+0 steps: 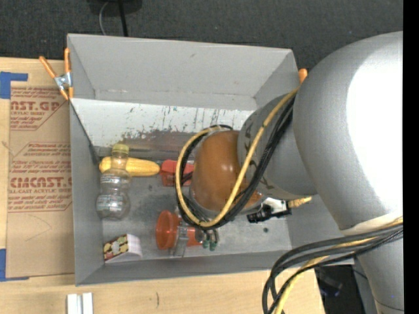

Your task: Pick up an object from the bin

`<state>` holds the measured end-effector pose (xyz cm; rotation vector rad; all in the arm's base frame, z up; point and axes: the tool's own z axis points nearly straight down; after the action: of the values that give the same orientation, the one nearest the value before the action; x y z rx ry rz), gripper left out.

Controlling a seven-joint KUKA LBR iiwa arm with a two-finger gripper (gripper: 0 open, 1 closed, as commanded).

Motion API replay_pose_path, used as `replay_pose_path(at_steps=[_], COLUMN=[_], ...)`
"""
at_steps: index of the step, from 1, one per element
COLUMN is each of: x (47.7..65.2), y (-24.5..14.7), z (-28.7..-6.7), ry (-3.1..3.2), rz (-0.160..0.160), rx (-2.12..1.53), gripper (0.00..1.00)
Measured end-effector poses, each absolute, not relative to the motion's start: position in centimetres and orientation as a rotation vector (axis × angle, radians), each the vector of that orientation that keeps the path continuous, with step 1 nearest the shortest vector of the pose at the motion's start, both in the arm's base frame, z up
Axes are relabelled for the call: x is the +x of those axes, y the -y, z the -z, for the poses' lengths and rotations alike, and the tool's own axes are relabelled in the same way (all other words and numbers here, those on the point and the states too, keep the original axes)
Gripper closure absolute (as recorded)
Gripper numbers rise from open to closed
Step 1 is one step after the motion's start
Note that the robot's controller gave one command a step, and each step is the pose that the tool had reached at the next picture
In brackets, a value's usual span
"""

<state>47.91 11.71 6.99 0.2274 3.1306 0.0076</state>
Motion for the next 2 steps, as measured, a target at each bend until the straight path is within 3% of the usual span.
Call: replay_pose_path(at_steps=[1,2], x=[48.41,48.41], y=[-11.55,-11.54], z=[-18.0,-18.0], ry=[-3.134,-3.134], rz=[-0.009,-0.009], rx=[0.166,0.167], gripper=[1.0,1.0])
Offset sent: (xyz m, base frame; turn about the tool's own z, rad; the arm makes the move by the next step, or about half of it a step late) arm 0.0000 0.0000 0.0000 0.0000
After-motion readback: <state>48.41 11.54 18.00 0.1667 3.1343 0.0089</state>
